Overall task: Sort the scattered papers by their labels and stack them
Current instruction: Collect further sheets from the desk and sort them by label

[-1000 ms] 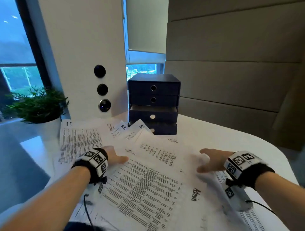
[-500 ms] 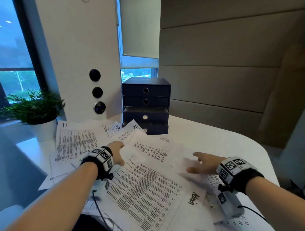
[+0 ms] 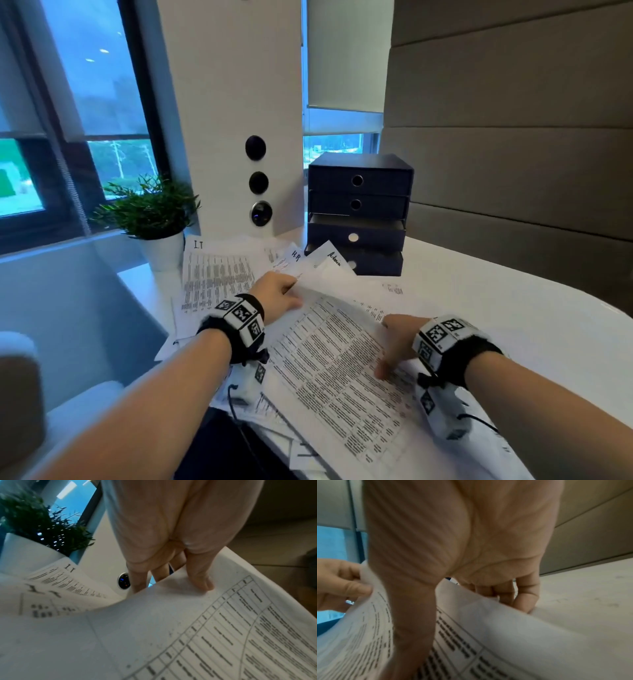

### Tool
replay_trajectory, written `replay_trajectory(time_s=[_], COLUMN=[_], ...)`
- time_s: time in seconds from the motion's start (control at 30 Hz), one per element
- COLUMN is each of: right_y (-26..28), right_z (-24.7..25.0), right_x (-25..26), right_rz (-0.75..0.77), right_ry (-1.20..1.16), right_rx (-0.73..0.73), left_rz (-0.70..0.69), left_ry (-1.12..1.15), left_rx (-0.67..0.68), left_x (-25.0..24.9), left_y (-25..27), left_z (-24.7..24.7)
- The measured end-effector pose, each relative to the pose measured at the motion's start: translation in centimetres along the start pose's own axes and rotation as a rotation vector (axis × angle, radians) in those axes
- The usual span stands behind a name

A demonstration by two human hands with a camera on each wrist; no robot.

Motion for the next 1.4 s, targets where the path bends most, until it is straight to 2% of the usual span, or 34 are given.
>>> replay_trajectory(time_s=[0.07, 0.23, 0.4, 0.53, 0.67, 0.8, 0.9, 1.0, 1.1, 1.3, 1.4], right_y=[-0.1, -0.4, -0.5, -0.5, -0.4, 0.8, 0.6, 0.2, -0.1, 1.7, 2.1], right_z=[0.0, 0.4, 0.9, 0.7, 0.8, 0.2, -0.2, -0.1, 0.0, -0.5, -0.9], right_x=[0.1, -0.9, -5.3, -6.6, -9.1, -10.6, -10.7, -10.1, -9.8, -11.8, -12.2], right_rz=[-0.002, -0.029, -0.181, -0.249, -0.340, -0.403, -0.353, -0.290, -0.283, -0.405, -0.376], right_ry=[0.001, -0.072, -0.228, -0.237, -0.292, -0.308, -0.456, -0.543, -0.486, -0.530, -0.592], right_rx=[-0.008, -0.126, -0.196, -0.201, -0.234, -0.142, -0.091, -0.091, -0.163, -0.149, -0.138], left_rz=[0.019, 0.155, 0.325, 0.329, 0.318, 0.362, 0.375, 0.396, 0.425, 0.425, 0.425], left_ry=[0.001, -0.216, -0.278, -0.342, -0.356, -0.411, -0.486, -0.465, -0.390, -0.331, -0.233], left_rx=[0.024, 0.138, 0.232, 0.281, 0.270, 0.286, 0.322, 0.308, 0.234, 0.284, 0.300], left_x=[1.2, 5.1, 6.9, 6.3, 6.0, 6.1, 5.9, 5.6, 5.2, 4.0, 2.9], left_y=[0.3, 1.4, 2.6, 2.4, 1.9, 1.8, 1.7, 1.5, 1.1, 0.5, 0.1], left_z=[0.2, 0.4, 0.3, -0.7, -1.0, -1.2, -1.4, -1.5, -1.2, -2.1, -3.3])
Point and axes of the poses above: each hand's wrist, its own y-axis away from the middle knuckle, its own z-axis out of the back of the hand, x = y × z, the point moved 8 cm from there along -y, towards the middle knuckle, and after that the axes turned 1 degree about -x, right-handed, at the moved point
